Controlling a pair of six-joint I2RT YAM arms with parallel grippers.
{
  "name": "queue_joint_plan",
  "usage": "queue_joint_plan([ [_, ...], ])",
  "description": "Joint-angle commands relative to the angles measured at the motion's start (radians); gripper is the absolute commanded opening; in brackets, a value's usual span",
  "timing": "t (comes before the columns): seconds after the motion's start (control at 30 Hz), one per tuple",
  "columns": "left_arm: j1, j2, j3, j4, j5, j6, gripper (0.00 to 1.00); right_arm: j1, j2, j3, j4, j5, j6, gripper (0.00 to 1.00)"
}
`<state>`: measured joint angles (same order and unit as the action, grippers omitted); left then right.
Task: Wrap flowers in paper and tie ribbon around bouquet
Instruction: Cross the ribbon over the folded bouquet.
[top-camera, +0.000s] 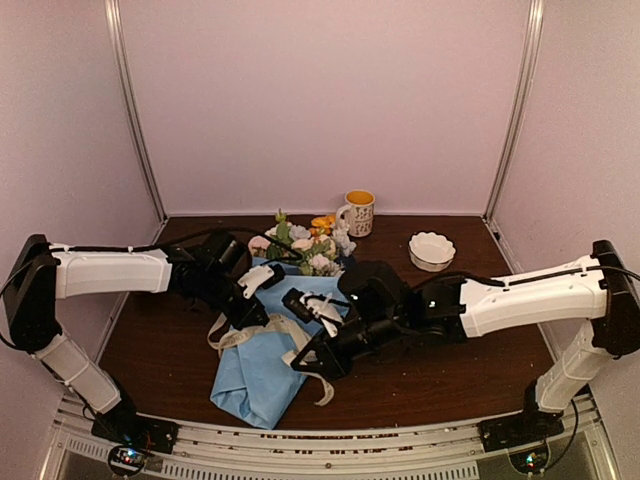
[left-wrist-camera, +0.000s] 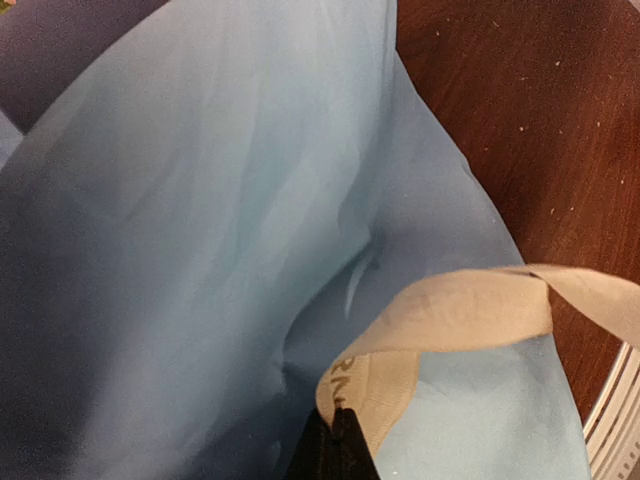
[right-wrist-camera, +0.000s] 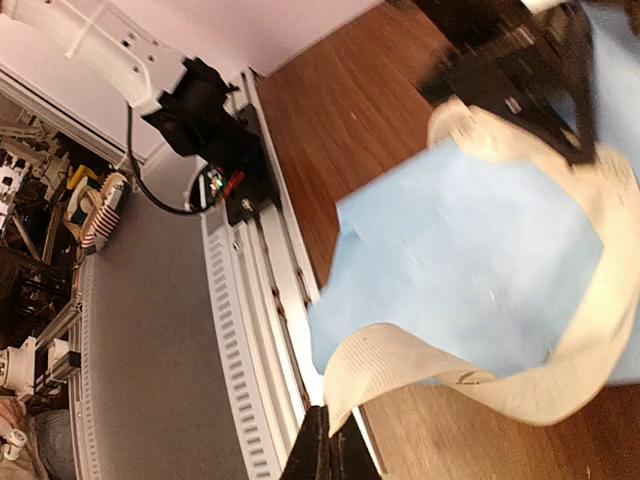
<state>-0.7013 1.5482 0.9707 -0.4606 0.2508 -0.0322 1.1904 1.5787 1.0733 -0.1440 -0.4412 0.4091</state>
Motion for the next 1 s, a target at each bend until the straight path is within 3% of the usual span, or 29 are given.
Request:
queue_joint_plan([
  [0.0, 0.009, -0.029, -0.009, 0.057, 0.022, -0.017, 0.00, 0.022, 0.163, 0.156, 0.061, -0.003, -0.107, 0.00],
  [0.23, 0.017, -0.073, -0.034, 0.075, 0.038, -0.036, 0.00, -0.016, 0.379, 0.309, -0.075, 0.057, -0.034, 0.00],
  [0.53, 0.017, -0.183, -0.080, 0.149, 0.124, -0.057, 0.00, -0.095, 0.422, 0.274, -0.017, 0.093, 0.134, 0.04],
  [0.97, 0.017, -0.263, -0.173, 0.240, 0.226, -0.094, 0.00, -0.146, 0.397, 0.279, 0.033, 0.102, 0.245, 0.28],
])
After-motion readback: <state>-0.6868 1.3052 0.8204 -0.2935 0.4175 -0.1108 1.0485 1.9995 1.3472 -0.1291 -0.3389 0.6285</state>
